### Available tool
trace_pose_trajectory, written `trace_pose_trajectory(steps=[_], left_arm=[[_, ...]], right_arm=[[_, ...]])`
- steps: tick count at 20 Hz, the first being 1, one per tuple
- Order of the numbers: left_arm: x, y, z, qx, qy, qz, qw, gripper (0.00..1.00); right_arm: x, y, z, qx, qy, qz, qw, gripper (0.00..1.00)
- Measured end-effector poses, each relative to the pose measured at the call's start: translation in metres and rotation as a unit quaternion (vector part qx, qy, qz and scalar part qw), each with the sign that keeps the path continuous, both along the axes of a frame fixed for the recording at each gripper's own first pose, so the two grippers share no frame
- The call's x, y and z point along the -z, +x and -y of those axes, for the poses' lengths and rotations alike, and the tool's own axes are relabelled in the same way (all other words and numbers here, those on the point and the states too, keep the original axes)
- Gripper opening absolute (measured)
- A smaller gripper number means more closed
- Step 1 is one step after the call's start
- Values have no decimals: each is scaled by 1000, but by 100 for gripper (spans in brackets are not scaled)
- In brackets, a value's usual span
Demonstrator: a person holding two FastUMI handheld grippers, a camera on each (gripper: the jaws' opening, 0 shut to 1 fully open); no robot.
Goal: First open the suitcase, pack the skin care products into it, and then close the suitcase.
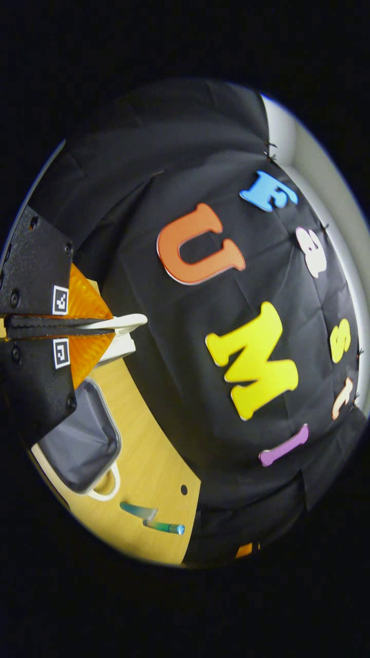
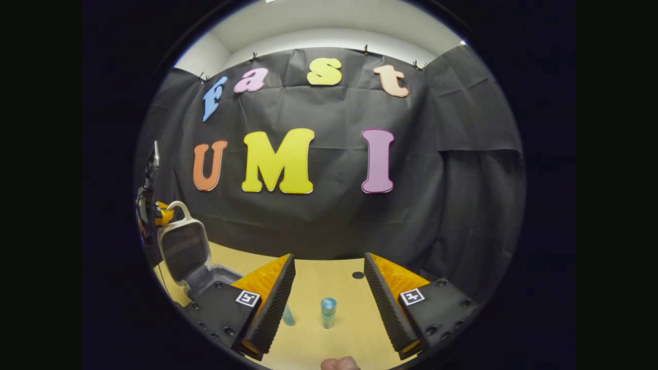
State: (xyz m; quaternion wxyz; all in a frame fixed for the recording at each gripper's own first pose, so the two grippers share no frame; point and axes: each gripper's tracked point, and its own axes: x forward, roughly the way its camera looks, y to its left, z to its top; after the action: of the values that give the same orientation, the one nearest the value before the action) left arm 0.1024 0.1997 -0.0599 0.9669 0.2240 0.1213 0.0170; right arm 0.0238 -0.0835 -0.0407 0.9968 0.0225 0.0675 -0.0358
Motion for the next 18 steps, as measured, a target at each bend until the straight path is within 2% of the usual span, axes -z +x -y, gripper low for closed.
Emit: trace_pose_trajectory(steps=[3,5,8,12,15,18], left_arm=[[26,5,-79,-25,-61,2,998,2],[64,9,-135,-47,-101,-13,994,2],[136,9,-186,-81,-163,-47,982,3],[227,26,-203,-101,-234,-101,962,3],[257,28,-205,-99,-283,-138,944,3],[281,19,-209,-97,-305,-162,933,6]], right_arm=[[-8,-1,-22,-1,-17,-1,1000,80],[-11,-2,-35,-3,-36,-5,999,80],[-15,-7,-58,-13,-70,-7,997,80],[-7,-7,-82,-23,-88,-28,995,80],[-7,-8,-93,-23,-87,-40,995,80],[-10,-6,-99,-21,-83,-41,995,80]])
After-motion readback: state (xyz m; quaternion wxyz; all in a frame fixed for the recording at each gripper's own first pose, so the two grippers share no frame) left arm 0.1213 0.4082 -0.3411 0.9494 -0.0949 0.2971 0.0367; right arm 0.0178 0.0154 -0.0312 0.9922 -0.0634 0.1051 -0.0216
